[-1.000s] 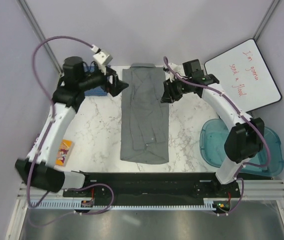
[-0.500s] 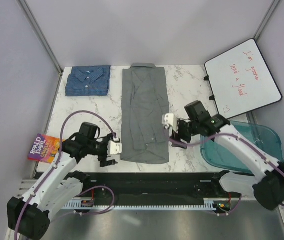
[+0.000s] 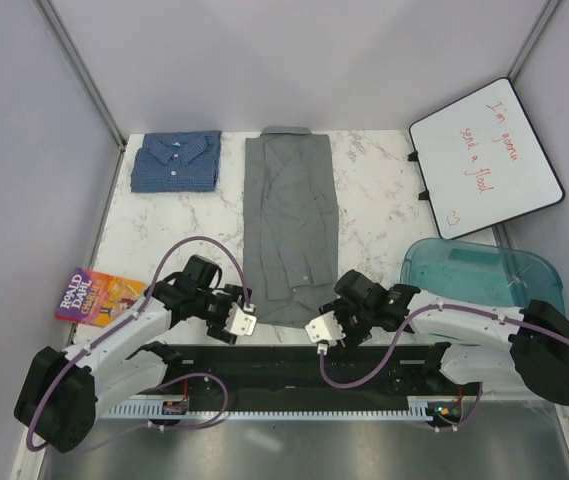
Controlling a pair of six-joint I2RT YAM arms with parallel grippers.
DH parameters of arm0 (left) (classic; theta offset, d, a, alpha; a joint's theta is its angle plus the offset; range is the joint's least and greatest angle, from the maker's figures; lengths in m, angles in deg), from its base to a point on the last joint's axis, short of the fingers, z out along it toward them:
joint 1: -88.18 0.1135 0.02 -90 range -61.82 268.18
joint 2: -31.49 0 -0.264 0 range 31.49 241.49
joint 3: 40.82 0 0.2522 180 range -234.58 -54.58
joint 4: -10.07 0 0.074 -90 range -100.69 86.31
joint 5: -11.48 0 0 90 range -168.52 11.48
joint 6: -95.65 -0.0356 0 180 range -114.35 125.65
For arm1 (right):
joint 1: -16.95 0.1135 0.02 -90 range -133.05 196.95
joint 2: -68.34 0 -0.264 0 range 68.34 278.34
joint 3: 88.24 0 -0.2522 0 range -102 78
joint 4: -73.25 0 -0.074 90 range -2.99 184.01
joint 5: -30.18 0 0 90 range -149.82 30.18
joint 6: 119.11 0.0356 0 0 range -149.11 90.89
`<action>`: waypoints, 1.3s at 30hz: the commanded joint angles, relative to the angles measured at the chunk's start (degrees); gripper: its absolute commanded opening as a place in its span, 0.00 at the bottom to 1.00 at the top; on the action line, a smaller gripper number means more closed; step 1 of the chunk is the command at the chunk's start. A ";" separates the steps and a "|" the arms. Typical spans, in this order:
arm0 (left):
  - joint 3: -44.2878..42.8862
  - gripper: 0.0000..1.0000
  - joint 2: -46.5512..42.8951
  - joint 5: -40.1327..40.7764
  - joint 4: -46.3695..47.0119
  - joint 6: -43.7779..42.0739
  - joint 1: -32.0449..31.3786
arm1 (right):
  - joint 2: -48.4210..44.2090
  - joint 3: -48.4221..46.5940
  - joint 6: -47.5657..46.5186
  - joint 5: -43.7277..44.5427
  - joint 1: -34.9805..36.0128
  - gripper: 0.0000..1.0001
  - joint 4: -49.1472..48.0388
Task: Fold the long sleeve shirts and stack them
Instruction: Fold the shirt
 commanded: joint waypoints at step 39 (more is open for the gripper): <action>-6.86 0.02 -7.58 5.17 -4.39 8.08 -12.73 | -5.24 -13.86 2.01 3.10 0.50 0.00 10.69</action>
